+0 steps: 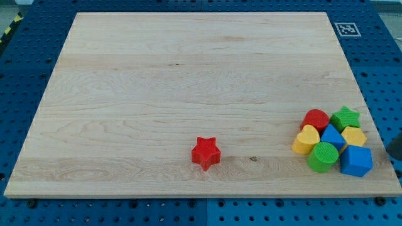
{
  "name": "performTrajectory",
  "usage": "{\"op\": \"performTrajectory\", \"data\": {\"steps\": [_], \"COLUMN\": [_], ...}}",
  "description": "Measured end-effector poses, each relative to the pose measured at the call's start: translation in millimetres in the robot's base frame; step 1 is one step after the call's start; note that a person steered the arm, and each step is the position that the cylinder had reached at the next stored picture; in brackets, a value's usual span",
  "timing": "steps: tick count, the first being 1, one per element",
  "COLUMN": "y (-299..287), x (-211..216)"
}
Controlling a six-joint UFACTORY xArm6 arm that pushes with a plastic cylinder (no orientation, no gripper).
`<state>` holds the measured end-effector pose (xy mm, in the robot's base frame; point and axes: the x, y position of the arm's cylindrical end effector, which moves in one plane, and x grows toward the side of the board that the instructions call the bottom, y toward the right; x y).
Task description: Place the red circle vertically above the red star
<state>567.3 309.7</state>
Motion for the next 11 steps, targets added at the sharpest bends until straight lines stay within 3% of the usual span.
{"op": "performTrajectory", "data": {"steps": [1, 3, 6, 11], "y": [-13, -19, -49, -248], "x": [29, 32, -11, -115]}}
